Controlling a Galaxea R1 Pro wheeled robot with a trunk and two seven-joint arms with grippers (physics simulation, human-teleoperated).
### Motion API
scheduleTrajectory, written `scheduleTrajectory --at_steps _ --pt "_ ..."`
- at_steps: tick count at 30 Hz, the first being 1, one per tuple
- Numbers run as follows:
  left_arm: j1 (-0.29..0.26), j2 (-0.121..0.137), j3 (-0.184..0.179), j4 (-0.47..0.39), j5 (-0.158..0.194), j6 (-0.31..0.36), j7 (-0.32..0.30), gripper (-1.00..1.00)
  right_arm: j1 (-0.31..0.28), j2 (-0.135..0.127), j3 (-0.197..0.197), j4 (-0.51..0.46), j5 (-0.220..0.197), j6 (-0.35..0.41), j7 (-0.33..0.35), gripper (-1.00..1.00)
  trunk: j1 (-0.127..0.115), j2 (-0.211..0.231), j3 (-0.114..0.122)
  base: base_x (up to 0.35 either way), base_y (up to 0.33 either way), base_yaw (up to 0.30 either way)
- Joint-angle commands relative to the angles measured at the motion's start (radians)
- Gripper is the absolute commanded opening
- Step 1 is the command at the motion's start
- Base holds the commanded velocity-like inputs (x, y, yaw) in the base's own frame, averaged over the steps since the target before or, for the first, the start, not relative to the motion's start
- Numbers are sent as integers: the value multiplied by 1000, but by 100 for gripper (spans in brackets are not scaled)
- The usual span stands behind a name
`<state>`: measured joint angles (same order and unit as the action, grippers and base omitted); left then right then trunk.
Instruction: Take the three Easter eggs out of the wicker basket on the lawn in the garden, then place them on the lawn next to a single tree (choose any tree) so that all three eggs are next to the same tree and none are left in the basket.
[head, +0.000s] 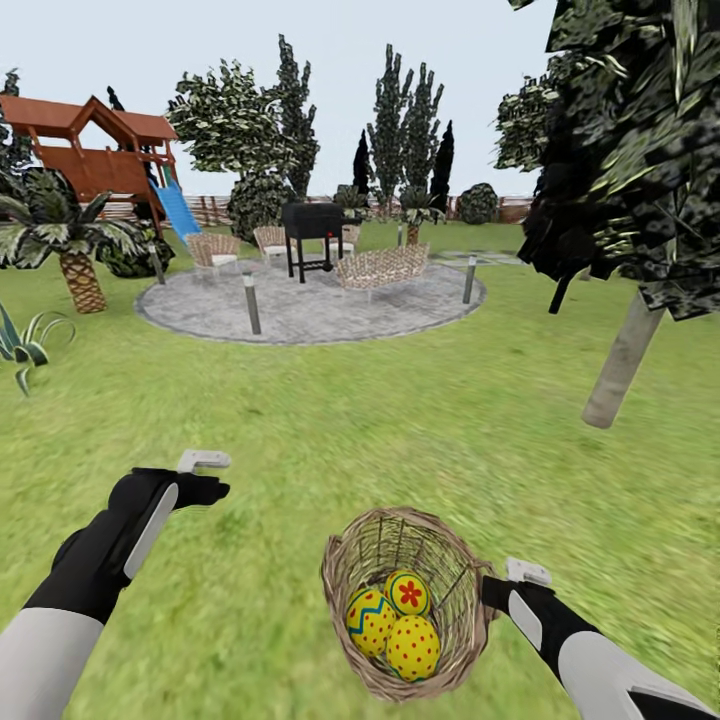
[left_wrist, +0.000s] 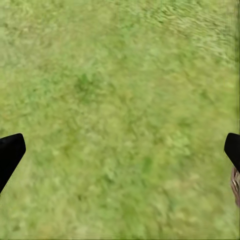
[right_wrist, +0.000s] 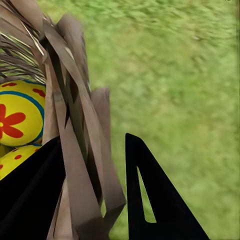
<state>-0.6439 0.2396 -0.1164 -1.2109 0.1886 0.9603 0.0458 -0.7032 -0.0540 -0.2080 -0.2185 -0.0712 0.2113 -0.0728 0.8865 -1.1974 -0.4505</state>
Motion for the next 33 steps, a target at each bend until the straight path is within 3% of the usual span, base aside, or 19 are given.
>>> scheduleTrajectory --at_steps 1,16,33 --pt "0 1 -3 -1 6 4 5 100 -1 0 -2 -2 -12 5 -2 -100 1 -1 0 277 214 -272" --pt "0 1 -5 -2 6 3 5 100 0 0 -1 -1 -12 5 -2 -100 1 -1 9 265 193 -272" --pt "-2 0 -4 -28 6 3 10 100 -1 -1 0 -1 -12 5 -2 -100 1 -1 19 13 4 -272"
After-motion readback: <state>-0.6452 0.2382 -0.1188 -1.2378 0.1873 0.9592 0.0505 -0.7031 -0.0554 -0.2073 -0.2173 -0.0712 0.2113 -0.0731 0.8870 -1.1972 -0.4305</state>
